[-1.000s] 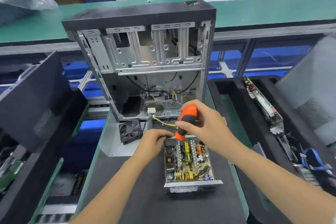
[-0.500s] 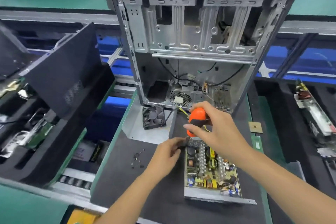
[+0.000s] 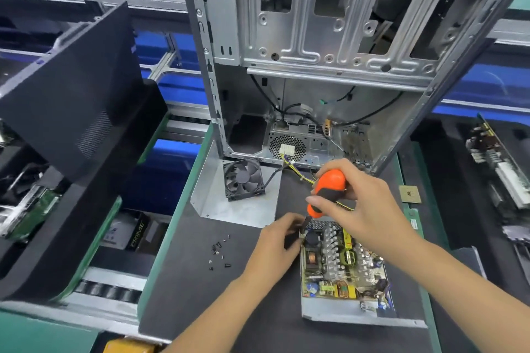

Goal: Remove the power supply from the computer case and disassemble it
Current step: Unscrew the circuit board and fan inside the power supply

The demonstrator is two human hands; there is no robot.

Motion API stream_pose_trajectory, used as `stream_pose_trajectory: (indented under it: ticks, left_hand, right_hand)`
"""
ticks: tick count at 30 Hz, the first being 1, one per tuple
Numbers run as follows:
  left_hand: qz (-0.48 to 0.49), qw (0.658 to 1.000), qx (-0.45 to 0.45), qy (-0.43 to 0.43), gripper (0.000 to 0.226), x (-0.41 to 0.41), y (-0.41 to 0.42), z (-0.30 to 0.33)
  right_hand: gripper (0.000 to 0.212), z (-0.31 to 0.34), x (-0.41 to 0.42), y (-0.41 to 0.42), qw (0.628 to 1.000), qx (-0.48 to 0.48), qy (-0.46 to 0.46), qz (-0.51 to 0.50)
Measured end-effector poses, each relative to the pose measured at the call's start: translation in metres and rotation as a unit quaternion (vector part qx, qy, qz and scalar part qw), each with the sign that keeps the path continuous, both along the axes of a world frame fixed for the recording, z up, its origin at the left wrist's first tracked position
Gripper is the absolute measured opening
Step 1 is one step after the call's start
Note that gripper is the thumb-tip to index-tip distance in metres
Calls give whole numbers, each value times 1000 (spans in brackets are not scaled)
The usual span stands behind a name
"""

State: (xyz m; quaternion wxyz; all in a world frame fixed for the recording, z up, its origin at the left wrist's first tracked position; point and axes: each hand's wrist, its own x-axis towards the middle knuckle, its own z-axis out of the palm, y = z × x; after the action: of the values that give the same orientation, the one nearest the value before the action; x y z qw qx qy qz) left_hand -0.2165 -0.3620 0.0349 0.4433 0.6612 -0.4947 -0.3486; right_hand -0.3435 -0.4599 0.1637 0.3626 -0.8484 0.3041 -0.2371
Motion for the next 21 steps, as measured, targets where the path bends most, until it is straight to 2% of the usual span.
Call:
stream_pose_trajectory:
  ticks: [4, 11, 21]
  left_hand:
    - [-2, 1000, 1, -15, 51, 1, -2, 1]
    - [-6, 1000, -4, 11, 39, 2, -3, -6]
    - [-18, 1000, 1, -15, 29, 4, -4, -10]
  right_hand:
    - [30, 0, 0, -1, 1000, -10, 4, 10]
    - [31, 1, -1, 0, 1000, -15, 11, 25]
    - [30, 0, -2, -1, 999, -17, 6, 33]
